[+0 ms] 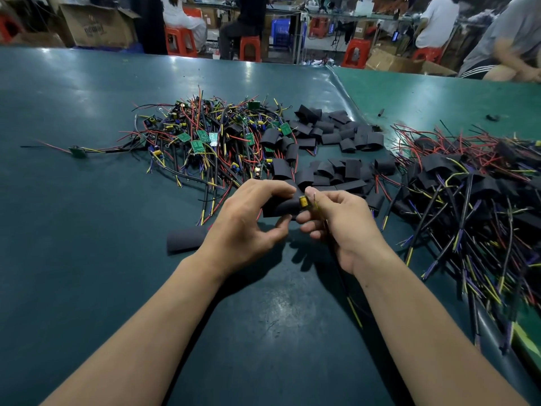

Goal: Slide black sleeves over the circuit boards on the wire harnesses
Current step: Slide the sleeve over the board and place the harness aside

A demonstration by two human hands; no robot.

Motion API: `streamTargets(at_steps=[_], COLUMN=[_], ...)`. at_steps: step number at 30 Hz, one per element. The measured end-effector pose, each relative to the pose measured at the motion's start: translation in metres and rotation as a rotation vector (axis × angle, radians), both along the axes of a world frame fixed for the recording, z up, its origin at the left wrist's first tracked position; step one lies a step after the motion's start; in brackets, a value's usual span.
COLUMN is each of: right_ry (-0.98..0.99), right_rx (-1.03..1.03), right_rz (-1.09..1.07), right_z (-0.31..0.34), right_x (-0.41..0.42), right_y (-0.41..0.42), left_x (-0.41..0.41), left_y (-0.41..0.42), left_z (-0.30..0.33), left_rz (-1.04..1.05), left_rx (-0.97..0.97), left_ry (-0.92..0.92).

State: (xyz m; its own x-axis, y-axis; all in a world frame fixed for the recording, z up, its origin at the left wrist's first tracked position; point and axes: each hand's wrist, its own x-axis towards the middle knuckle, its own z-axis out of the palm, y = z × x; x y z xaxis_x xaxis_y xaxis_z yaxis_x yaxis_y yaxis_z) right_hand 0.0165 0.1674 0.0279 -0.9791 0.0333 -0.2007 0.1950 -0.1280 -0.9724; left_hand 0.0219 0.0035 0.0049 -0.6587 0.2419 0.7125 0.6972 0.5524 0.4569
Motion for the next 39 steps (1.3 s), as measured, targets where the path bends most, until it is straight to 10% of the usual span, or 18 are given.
streamTargets(at_steps=[16, 39], right_ry=[0.095, 0.052], right_rx=[0.216, 0.008], right_rz=[0.009, 0.194], right_z=[0.0, 0.006], right_x=[0.006, 0.007], right_y=[-0.004, 0.002], left_x=[0.001, 0.005], left_y=[-0.005, 0.002], left_z=[-0.001, -0.002], left_rz=[-0.031, -0.066], left_rx=[0.112, 0.16], left_ry=[-0.115, -0.124])
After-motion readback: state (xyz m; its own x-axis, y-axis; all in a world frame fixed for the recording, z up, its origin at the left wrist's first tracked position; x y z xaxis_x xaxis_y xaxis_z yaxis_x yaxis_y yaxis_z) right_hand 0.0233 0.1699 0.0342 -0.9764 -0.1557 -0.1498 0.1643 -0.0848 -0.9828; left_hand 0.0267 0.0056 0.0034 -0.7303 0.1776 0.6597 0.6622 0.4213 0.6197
